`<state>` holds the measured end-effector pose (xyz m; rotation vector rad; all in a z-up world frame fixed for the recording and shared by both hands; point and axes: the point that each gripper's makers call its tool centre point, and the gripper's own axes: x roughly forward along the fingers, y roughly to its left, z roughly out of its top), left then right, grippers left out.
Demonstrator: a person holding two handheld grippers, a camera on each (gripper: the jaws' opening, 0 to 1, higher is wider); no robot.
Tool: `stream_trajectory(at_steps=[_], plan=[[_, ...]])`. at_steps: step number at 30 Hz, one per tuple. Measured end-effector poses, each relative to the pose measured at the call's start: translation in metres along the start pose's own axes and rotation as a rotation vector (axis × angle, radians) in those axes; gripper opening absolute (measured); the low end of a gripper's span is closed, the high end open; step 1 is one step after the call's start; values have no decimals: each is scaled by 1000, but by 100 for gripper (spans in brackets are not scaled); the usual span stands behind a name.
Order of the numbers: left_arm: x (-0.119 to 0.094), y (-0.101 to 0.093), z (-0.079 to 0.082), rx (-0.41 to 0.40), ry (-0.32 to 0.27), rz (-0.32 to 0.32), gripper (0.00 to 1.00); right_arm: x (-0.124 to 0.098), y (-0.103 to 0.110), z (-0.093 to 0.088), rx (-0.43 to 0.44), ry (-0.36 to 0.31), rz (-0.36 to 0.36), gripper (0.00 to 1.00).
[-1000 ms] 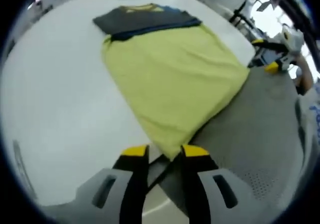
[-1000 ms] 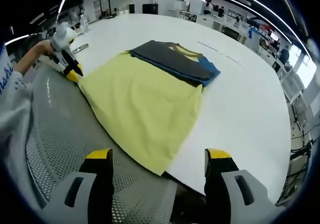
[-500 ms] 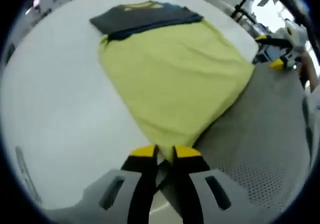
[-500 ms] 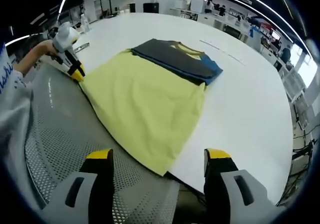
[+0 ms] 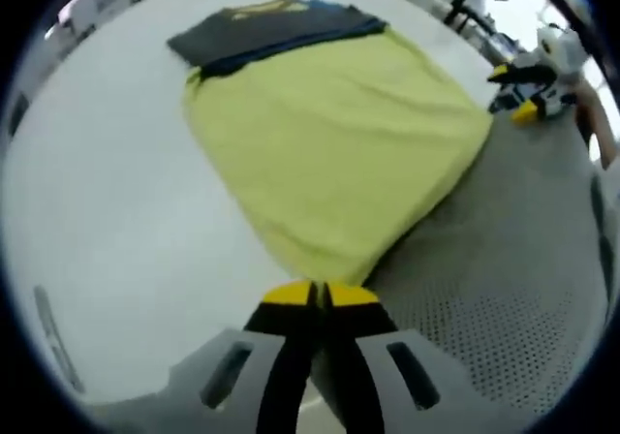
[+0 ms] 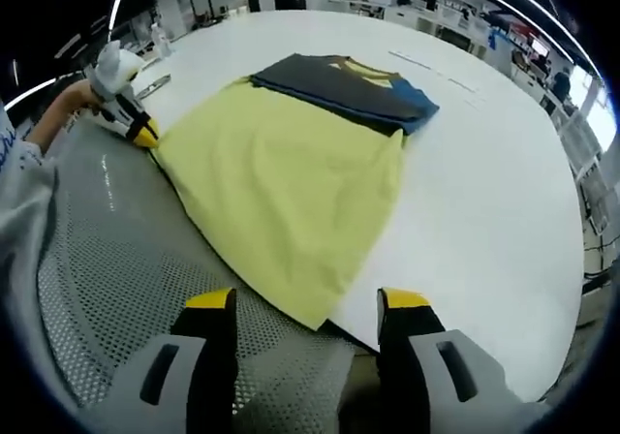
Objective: Fold the garment on the visible template until the final outline fits inside the template.
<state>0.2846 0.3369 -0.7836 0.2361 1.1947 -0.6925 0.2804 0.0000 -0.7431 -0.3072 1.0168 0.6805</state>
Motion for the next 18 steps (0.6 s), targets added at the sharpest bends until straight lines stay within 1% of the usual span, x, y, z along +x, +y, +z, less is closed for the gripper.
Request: stream_trajectory(at_steps=[1, 2, 3, 5, 6, 7, 9, 10, 13, 18], plan=[[0, 0, 0, -5, -3, 1, 0, 0, 0, 0, 5, -1, 2, 50], [0, 0, 0, -10, -5, 1, 0, 2, 1, -1, 39, -14, 19, 47], [0, 0, 0, -15, -6, 2, 0, 3, 1, -2, 59, -13, 24, 45], [0, 0, 0, -19, -9, 3, 0, 7, 0, -5, 57, -5, 29, 41], [0, 0, 0, -20, -9, 3, 0, 10, 0, -6, 65, -5, 36, 41], [0, 0, 0, -19, -9, 3, 0, 13, 0, -7, 97, -3, 46, 40], [0, 0, 0, -26, -11, 2, 0, 19, -2, -9, 118, -6, 52, 37], [0, 1, 0, -30, -12, 1, 0, 20, -2, -12, 134, 5, 52, 36], [0, 1, 0, -35, -13, 0, 0, 24, -2, -13, 154, 9, 54, 34], [1, 1, 0, -38, -10, -2, 0, 26, -3, -20, 179, 63, 46, 32]])
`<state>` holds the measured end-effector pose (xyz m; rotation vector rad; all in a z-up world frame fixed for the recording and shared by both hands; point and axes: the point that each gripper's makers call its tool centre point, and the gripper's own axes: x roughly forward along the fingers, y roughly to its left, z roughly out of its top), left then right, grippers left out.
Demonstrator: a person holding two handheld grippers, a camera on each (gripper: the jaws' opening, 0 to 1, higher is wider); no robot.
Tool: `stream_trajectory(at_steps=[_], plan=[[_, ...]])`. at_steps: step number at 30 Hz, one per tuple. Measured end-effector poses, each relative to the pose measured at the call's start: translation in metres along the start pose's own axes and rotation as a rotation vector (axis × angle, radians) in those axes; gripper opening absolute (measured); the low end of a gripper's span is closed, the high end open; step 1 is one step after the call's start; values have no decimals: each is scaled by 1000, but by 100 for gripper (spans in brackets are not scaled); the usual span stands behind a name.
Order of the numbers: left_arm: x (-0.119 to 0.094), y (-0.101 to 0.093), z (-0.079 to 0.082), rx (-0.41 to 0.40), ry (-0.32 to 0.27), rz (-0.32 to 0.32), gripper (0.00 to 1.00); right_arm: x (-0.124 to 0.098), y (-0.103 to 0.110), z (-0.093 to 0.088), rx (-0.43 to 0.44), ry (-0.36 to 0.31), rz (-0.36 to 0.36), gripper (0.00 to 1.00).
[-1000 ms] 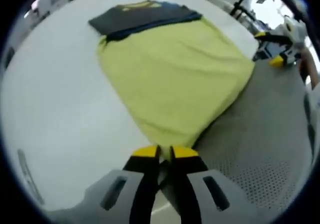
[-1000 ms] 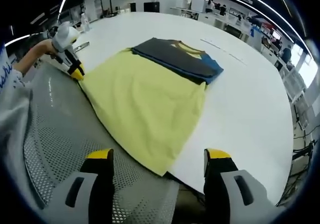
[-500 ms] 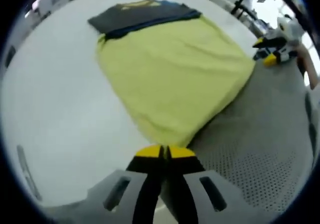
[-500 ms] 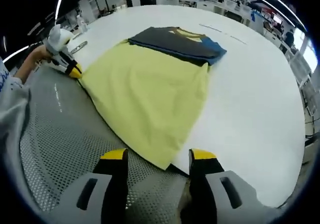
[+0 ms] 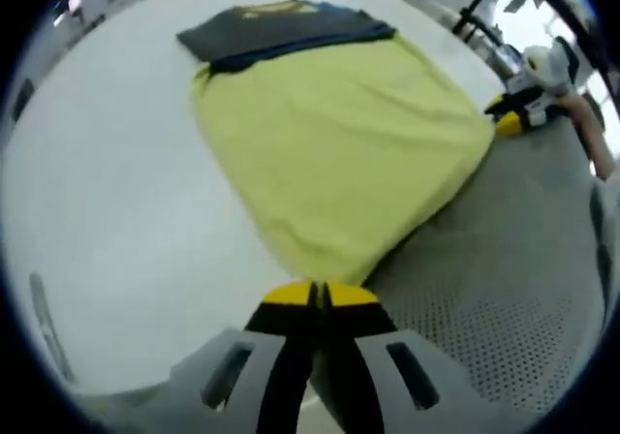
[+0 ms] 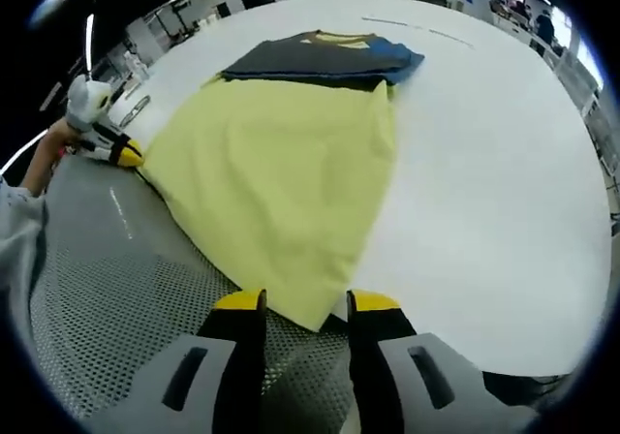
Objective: Fold the garment on the visible template until the final outline fits inside the template.
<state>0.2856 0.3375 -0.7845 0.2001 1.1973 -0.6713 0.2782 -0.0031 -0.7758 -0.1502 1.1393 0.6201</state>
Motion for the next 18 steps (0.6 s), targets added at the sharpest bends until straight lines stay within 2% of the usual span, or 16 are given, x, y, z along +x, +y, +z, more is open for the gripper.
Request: stream_trajectory(at_steps=[4, 9, 18], plan=[[0, 0, 0, -1, 3, 1, 0, 4, -4, -4, 6, 40, -8, 31], [0, 1, 0, -15, 10, -4, 0, 4, -5, -5, -9, 53, -24, 28], [1, 1, -1, -11, 41, -16, 0, 7, -15, -4, -47, 42, -84, 8]])
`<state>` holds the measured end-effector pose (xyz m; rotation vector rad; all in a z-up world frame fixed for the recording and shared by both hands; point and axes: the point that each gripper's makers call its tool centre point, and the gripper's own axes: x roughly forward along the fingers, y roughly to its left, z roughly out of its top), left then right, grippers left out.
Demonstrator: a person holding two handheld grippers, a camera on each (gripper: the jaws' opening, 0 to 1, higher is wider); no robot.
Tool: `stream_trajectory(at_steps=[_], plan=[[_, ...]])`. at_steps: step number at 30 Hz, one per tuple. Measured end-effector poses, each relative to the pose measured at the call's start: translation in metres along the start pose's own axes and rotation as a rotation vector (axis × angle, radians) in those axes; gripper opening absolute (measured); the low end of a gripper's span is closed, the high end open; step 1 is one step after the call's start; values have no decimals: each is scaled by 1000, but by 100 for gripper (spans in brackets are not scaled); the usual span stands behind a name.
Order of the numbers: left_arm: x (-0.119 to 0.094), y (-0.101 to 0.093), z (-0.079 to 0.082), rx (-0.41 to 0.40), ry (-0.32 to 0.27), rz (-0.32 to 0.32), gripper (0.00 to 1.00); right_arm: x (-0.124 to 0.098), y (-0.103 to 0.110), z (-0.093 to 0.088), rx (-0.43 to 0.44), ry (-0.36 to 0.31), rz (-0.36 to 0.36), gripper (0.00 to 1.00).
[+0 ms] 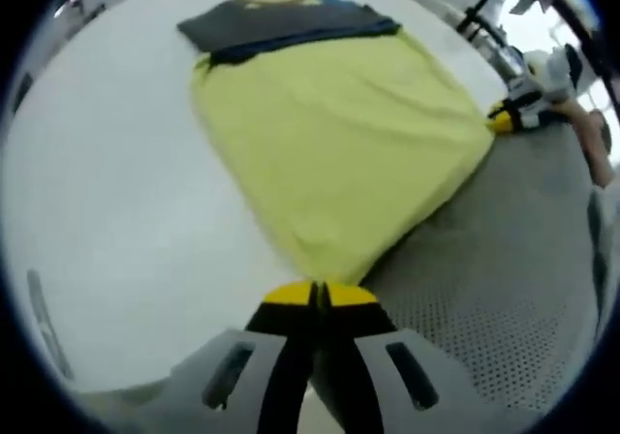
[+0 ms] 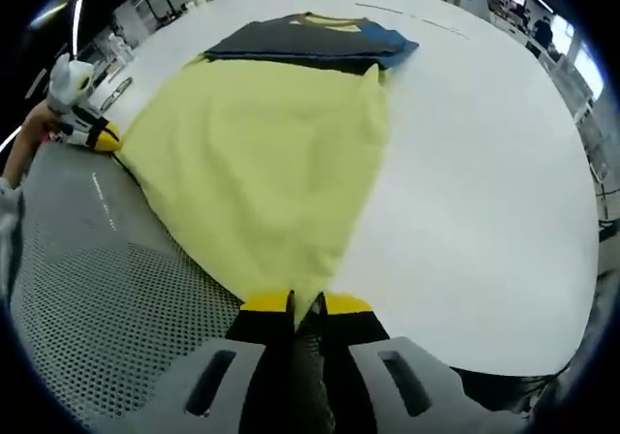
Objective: Fold the garment on the visible template until the final outline fits inside the template.
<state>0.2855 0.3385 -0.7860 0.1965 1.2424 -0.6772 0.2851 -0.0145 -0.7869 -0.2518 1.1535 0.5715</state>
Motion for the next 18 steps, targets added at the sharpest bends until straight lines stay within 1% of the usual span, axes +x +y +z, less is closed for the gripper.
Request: stream_trajectory(at_steps=[1, 6, 9, 13, 15, 17, 18], plan=[[0, 0, 0, 19, -2, -3, 0, 0, 0, 0, 2, 0, 3, 8], [0, -1, -1, 63, -8, -6, 0, 1, 1, 1, 28, -15, 17, 4], [0, -1, -1, 53, -6, -4, 0, 2, 2, 1, 43, -19, 22, 3], [0, 0, -1, 8, -6, -2, 0, 2, 3, 1, 35, -17, 20, 3], [-1, 0, -1, 4, -10, -10, 0, 2, 1, 3, -3, -41, 5, 3], [-1, 0, -1, -15, -20, -18, 0, 0, 0, 4, 13, -55, 3, 3], [-2, 0, -1, -26, -27, -20, 0, -2, 0, 6, 23, -75, 3, 3]])
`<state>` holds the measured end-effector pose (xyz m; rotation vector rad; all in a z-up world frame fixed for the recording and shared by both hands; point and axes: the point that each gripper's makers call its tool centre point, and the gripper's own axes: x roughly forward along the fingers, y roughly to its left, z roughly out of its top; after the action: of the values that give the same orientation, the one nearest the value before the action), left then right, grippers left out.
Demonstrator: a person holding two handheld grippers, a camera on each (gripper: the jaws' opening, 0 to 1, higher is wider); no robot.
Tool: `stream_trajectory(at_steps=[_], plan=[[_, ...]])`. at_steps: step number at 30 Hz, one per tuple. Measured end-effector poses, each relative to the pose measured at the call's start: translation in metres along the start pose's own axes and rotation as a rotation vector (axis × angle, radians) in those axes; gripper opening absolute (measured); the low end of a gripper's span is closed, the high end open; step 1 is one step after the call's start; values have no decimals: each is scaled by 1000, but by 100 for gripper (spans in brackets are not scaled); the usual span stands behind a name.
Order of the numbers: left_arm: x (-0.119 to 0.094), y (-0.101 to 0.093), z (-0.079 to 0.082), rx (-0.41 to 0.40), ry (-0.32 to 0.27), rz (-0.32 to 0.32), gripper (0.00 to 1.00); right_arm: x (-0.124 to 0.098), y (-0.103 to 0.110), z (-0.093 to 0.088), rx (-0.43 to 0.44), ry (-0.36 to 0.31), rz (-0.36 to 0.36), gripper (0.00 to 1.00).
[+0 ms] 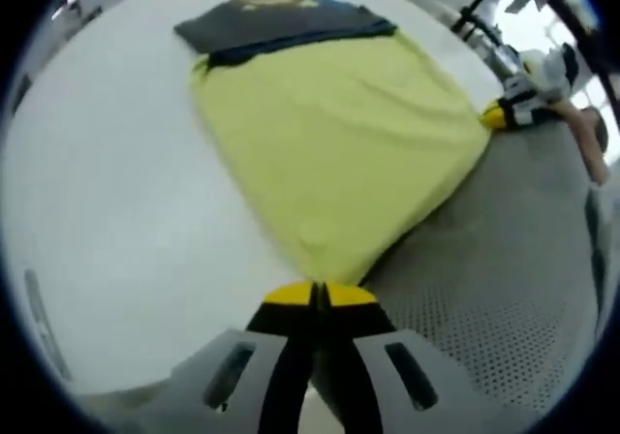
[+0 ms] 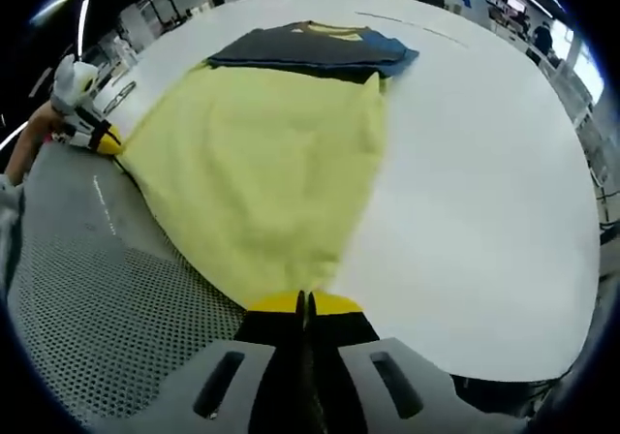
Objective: Fold the garment on the visible template until the final outline fits inside the template.
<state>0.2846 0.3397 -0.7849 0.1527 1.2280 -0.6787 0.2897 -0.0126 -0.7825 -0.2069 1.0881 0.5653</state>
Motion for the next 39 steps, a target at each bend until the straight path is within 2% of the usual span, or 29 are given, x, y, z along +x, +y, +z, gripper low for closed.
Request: stream_trajectory(at_steps=[4, 9, 17, 24, 27, 34, 39], plan=[[-1, -1, 0, -12, -30, 17, 0, -8, 0, 6, 22, -51, -3, 3], [-4, -2, 1, 0, -29, 16, 0, -17, 5, 11, 17, -98, -5, 3], [-20, -3, 8, 19, -59, 4, 0, -39, 4, 28, 11, -188, -24, 3], [-37, -8, 16, 80, -70, 9, 0, -47, 9, 30, -22, -185, -19, 3], [-41, -8, 19, 95, -83, 19, 0, -52, 10, 32, -11, -209, -8, 3], [-48, -13, 17, 114, -76, 8, 0, -66, 12, 35, -15, -228, -5, 3], [-56, -14, 18, 121, -85, 11, 0, -80, 17, 44, -40, -255, 0, 3]])
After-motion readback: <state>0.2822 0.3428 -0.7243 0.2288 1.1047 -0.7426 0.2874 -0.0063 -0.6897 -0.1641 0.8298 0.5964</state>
